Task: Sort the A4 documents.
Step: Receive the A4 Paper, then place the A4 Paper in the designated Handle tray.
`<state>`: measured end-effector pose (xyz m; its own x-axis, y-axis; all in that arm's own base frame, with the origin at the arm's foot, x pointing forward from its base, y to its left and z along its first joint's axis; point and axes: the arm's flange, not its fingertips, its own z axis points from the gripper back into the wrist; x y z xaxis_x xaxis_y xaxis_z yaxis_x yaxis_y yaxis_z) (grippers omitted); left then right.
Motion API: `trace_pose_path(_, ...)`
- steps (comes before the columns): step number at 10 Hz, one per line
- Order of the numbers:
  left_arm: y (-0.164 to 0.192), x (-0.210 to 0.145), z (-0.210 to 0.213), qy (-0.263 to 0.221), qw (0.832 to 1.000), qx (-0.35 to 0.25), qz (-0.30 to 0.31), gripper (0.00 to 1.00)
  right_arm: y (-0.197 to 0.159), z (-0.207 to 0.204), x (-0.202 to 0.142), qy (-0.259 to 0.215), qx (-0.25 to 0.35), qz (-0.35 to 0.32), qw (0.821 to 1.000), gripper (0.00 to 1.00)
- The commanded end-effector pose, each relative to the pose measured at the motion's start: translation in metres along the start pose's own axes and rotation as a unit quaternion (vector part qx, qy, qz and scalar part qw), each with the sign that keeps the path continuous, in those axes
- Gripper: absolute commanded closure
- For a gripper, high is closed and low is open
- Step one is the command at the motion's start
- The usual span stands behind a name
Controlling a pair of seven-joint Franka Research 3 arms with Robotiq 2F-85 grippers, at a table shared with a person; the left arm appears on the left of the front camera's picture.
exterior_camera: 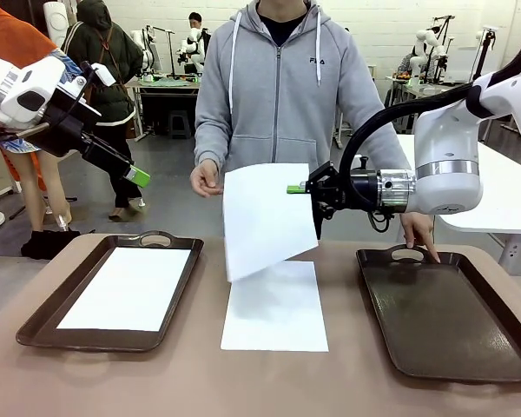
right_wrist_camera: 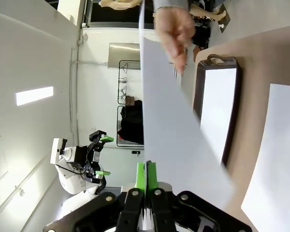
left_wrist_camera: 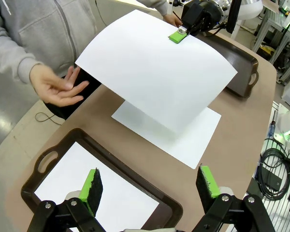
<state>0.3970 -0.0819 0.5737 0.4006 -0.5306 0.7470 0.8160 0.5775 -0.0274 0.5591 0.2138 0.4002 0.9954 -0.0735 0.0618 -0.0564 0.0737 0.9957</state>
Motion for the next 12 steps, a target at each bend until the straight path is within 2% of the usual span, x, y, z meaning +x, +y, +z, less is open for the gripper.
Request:
trace_pose_path(1, -0.001, 0.001, -0.001, 0.001, 1.0, 0.001, -0.001, 0.0, 0.0, 0.0, 0.001, -0.006, 0.0, -0.002, 1.0, 1.0)
trace_pose_path(8, -0.001, 0.001, -0.001, 0.001, 1.0, 0.001, -0.001, 0.0, 0.0, 0.0, 0.0, 0.0, 0.0, 0.0, 1.0, 0.99)
trace_pose_path(9, -0.001, 0.001, -0.001, 0.001, 1.0, 0.001, -0.001, 0.0, 0.013, 0.008, -0.026, 0.024, -0.019, 0.016, 0.999, 0.99)
trace_pose_path(12, -0.001, 0.001, -0.001, 0.001, 1.0, 0.001, -0.001, 0.0, 0.047, 0.064, -0.062, 0.05, -0.03, 0.017, 0.998, 0.99)
